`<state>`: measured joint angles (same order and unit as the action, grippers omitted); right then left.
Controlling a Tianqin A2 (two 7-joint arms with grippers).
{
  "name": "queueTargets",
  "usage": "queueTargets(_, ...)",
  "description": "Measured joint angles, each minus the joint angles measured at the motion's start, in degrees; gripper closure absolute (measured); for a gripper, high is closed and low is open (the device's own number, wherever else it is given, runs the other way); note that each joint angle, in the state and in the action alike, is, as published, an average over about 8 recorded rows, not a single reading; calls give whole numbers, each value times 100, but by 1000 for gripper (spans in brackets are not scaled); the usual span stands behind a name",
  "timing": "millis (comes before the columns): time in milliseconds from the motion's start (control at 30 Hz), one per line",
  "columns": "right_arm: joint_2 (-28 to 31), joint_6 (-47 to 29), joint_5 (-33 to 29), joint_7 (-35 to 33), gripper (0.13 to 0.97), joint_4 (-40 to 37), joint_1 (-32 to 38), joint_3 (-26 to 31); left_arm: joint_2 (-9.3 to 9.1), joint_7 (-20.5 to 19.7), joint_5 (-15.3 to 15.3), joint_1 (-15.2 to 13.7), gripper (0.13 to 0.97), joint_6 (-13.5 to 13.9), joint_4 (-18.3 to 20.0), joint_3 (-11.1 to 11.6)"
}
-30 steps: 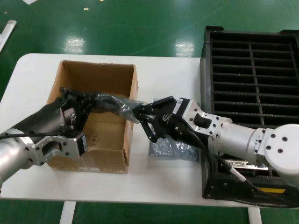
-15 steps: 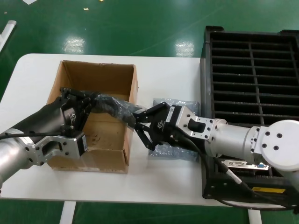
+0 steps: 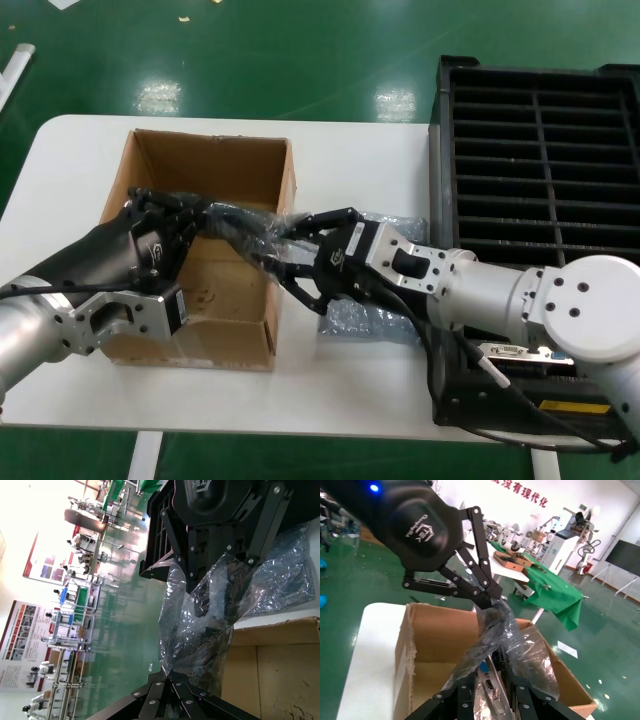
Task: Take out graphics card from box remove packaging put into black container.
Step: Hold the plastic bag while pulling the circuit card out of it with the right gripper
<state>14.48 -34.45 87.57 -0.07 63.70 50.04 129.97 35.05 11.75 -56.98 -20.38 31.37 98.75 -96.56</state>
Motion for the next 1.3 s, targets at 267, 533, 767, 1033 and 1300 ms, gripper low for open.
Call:
queueTargets(267,-359,71,-26,-248,844,-352,-52,-311,0,0,0,0,959,0,0,0)
queueTargets(533,-657,176,23,-526,883,-697,-86,-607,0,0,0,0,959,0,0,0)
queueTargets(767,-729,197,28,-605,932,-738,-113,-804,0,0,0,0,959,0,0,0)
queueTargets(1033,-626,121,-89,-461,960,-402,-284,-850,0,0,0,0,959,0,0,0)
queueTargets(1300,-506,-26,-198,-346,960,-110,-444,-823,0,0,0,0,959,0,0,0)
